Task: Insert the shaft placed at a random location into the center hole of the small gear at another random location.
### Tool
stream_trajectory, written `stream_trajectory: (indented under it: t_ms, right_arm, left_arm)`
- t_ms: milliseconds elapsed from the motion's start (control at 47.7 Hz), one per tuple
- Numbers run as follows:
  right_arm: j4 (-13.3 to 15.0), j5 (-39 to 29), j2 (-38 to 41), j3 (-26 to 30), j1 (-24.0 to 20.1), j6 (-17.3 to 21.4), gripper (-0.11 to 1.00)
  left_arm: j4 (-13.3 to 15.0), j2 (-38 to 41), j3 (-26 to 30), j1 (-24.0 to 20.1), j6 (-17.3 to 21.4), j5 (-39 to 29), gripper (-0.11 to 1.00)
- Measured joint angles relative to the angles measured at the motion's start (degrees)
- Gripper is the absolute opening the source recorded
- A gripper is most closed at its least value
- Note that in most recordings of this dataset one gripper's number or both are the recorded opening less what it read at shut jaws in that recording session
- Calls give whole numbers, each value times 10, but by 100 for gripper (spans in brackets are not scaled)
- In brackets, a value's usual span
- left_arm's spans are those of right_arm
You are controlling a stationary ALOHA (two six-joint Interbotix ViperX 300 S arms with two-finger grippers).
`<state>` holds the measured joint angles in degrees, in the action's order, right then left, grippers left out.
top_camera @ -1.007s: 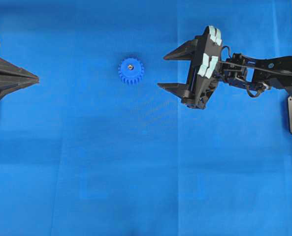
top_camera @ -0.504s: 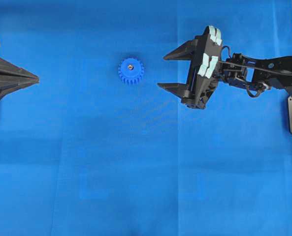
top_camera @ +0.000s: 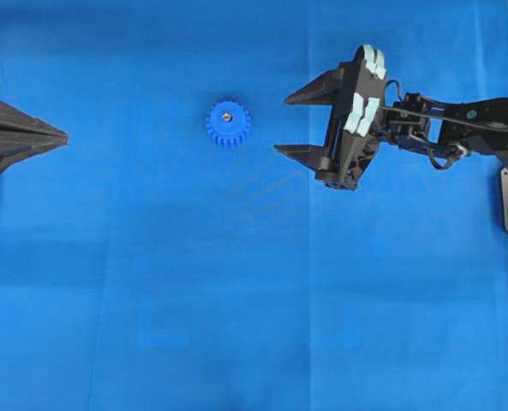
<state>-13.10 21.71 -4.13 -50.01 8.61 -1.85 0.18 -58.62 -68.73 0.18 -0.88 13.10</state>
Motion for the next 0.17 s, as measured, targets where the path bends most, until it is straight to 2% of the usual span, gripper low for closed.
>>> stream_trajectory:
  t_ms: [168]
  right_arm:
    - [-1, 0, 0, 0, 0, 0, 83]
  left_arm:
    - [-1, 0, -1, 0, -1, 0, 0]
